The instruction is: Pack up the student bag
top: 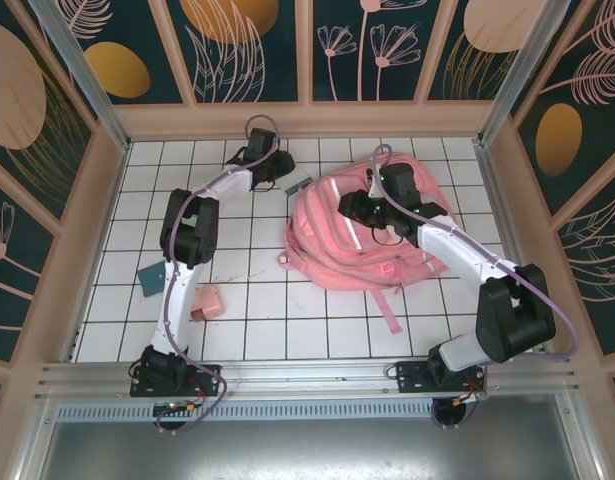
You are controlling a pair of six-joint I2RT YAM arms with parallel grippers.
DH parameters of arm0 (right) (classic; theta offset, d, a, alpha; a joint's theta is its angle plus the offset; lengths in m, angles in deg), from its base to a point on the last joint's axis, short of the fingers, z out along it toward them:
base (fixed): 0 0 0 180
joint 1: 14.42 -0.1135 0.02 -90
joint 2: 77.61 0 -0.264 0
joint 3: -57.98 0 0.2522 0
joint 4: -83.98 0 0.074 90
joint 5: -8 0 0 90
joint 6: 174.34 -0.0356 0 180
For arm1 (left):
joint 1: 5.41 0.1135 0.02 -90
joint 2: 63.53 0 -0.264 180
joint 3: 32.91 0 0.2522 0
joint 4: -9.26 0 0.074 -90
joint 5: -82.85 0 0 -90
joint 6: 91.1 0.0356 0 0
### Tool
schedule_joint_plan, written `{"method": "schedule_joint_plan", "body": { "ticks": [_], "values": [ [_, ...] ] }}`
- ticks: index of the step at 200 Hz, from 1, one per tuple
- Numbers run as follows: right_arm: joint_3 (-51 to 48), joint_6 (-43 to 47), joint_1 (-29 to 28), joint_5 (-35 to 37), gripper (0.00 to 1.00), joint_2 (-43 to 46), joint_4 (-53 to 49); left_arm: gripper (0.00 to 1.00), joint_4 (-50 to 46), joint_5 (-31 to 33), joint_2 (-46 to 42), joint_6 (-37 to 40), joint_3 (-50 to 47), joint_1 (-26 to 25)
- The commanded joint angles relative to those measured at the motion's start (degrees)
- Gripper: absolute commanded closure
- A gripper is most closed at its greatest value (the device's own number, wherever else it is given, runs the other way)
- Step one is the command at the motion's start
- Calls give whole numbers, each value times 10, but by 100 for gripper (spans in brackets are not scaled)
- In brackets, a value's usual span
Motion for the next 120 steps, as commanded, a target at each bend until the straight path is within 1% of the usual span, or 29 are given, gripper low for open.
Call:
{"method": "schedule_joint_plan", "body": {
  "ticks": [1,19,30,45,69,92,117,120],
  "values": [
    [32,14,-14,40,54,-4,-27,69,-21,-16,43,0,47,12],
    [46,18,-26,60,48,-2,-37,71,-38,-12,56,1,50,20],
    [53,18,-30,66,47,-3,-40,72,-41,-12,52,-4,35,27],
    [62,17,-37,68,46,-7,-39,76,-38,0,28,-16,-7,35],
    [74,14,-49,68,46,-21,-30,77,-18,35,-32,-32,-120,48],
    [86,9,-61,66,46,-41,-16,82,7,67,-108,-60,-239,57],
    [103,6,-70,54,47,-70,2,83,21,84,-186,-98,-352,58],
    [105,6,-80,53,47,-74,3,83,23,84,-194,-104,-367,58]
  ]
}}
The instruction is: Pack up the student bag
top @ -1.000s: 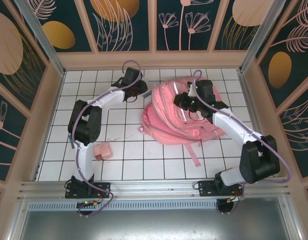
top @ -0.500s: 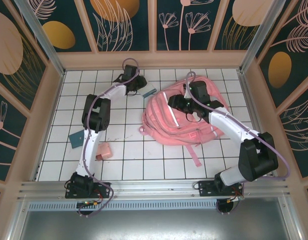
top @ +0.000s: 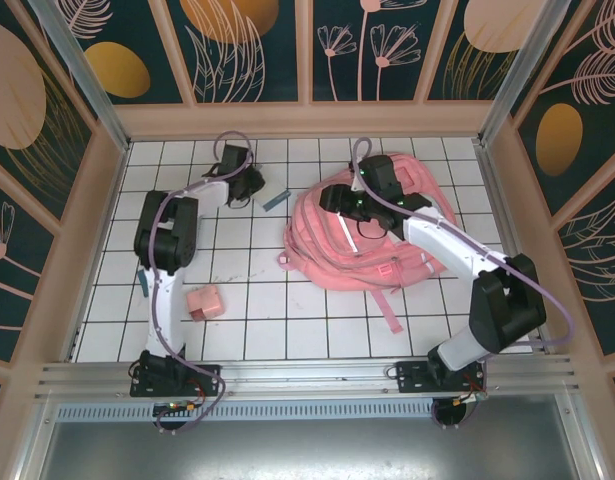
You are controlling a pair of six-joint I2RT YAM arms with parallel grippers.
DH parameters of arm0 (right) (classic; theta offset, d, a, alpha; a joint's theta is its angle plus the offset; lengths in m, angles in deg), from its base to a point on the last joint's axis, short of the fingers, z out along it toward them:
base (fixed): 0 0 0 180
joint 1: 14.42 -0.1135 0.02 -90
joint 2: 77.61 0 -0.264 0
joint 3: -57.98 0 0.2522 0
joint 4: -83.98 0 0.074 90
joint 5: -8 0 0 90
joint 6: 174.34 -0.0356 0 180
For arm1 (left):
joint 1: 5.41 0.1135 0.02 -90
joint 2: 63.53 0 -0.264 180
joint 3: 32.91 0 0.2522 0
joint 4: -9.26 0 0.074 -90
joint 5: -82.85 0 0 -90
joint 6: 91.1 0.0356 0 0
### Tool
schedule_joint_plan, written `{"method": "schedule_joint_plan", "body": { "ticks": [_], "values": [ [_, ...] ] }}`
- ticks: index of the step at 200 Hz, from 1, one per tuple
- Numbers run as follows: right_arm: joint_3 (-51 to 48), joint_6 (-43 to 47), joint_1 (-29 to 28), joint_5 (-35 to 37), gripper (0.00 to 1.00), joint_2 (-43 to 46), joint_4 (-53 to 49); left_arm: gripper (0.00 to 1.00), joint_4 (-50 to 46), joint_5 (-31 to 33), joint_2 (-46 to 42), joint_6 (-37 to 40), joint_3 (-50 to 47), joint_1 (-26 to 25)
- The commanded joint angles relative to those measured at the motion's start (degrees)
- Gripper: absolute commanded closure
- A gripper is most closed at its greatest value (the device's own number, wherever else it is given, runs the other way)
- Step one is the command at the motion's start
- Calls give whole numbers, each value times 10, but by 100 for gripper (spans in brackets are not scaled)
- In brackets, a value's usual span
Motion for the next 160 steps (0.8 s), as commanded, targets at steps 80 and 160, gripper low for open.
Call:
{"method": "schedule_joint_plan", "body": {
  "ticks": [80,160],
  "values": [
    [102,-28,-91,-30,51,-143,60,79,72,-46,-235,-220,-375,-9],
    [134,-113,-156,-23,57,-240,93,61,-61,3,-290,-19,-281,18]
  ]
}}
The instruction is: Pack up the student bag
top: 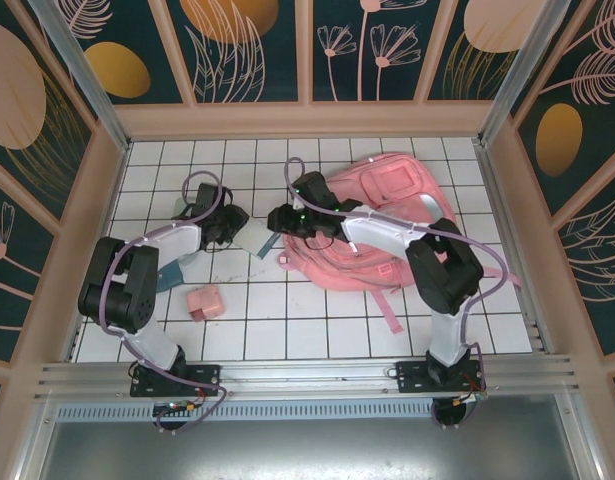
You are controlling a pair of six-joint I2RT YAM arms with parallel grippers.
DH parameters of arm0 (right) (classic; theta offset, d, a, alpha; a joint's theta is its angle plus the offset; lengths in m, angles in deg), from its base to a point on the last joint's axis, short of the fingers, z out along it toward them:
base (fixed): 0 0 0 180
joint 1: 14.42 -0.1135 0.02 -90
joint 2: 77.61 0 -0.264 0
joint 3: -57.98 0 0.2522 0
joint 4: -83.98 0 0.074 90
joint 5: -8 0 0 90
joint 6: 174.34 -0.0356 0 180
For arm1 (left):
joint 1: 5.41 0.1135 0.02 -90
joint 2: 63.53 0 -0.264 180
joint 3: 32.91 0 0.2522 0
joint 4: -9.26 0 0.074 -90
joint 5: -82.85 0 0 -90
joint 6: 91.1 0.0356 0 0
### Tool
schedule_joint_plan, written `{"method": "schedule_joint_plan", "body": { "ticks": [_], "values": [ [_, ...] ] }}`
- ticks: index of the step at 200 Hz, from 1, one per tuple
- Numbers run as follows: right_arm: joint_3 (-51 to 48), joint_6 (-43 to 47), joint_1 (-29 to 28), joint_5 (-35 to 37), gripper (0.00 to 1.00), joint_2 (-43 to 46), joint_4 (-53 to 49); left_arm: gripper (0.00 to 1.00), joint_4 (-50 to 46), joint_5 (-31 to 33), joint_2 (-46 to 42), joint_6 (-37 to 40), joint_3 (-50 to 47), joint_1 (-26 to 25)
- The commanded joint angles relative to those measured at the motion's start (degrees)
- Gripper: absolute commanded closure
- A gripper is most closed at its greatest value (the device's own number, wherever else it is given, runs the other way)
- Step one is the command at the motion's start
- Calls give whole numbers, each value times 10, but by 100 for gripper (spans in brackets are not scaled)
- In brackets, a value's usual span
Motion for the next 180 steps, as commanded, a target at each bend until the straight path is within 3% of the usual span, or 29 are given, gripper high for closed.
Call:
{"method": "schedule_joint_plan", "body": {
  "ticks": [1,27,62,108,180],
  "values": [
    [30,-38,-18,-3,57,-27,22,60,-62,15,11,100,50,23],
    [52,-52,-37,10,58,-58,7,59,-77,15,65,171,94,39],
    [64,-82,-46,16,55,-95,-18,59,-75,6,117,200,117,64],
    [91,-104,-46,48,49,-126,-72,60,-53,-39,134,181,89,68],
    [113,-130,-34,103,45,-145,-143,62,-8,-85,69,127,-42,67]
  ]
}}
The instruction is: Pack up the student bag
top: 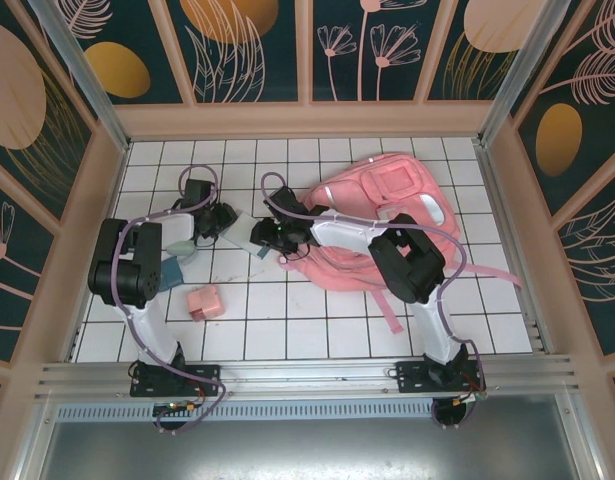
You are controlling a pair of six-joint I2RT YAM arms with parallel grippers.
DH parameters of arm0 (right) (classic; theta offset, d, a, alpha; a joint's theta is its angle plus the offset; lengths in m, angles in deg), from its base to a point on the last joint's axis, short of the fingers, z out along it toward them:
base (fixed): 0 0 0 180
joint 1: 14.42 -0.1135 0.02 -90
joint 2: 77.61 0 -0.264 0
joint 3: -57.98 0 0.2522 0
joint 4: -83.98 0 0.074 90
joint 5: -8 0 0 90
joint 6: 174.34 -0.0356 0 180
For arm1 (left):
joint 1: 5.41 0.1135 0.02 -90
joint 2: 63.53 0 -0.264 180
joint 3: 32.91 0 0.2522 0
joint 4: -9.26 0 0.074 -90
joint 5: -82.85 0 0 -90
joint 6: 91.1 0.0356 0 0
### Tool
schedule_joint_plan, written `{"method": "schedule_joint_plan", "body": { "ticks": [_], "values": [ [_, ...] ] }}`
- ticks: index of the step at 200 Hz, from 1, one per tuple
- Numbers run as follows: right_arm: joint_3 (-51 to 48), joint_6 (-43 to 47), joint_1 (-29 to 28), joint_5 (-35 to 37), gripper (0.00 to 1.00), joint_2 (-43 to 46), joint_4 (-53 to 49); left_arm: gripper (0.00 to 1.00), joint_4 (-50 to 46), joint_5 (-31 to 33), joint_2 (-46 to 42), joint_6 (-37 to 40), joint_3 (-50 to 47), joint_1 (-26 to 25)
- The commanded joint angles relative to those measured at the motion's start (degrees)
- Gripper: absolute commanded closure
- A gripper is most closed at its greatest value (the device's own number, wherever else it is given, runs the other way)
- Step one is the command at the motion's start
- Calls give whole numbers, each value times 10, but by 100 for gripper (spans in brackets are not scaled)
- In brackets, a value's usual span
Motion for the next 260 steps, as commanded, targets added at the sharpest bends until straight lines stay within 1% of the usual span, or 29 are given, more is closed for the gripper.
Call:
{"method": "schedule_joint_plan", "body": {
  "ticks": [1,12,32,46,70,90,97,133,168,243,260],
  "values": [
    [10,-14,14,45,45,-24,-66,62,-43,-49,-21,-33,-62,-3],
    [15,-15,15,47,45,-29,-73,62,-33,-61,-37,-43,-83,-4],
    [30,-15,18,49,45,-41,-88,62,-34,-63,-71,-54,-116,-5],
    [41,-12,18,55,45,-49,-99,62,-41,-66,-109,-56,-133,-5],
    [59,-4,18,94,44,-52,-129,61,-55,-62,-140,-49,-151,-5],
    [62,9,19,122,44,-41,-141,61,-63,-52,-143,-40,-146,-5],
    [61,14,18,128,42,-36,-141,61,-66,-50,-142,-40,-141,-5],
    [62,40,20,128,42,-30,-141,60,-65,-47,-138,-36,-125,-5],
    [72,81,18,127,42,-19,-111,60,-57,-61,-134,-34,-128,-6],
    [84,130,24,110,43,-7,-65,59,-73,-51,-176,-45,-149,-16],
    [67,130,23,126,43,13,-41,59,-78,-46,-183,-49,-152,-20]
  ]
}}
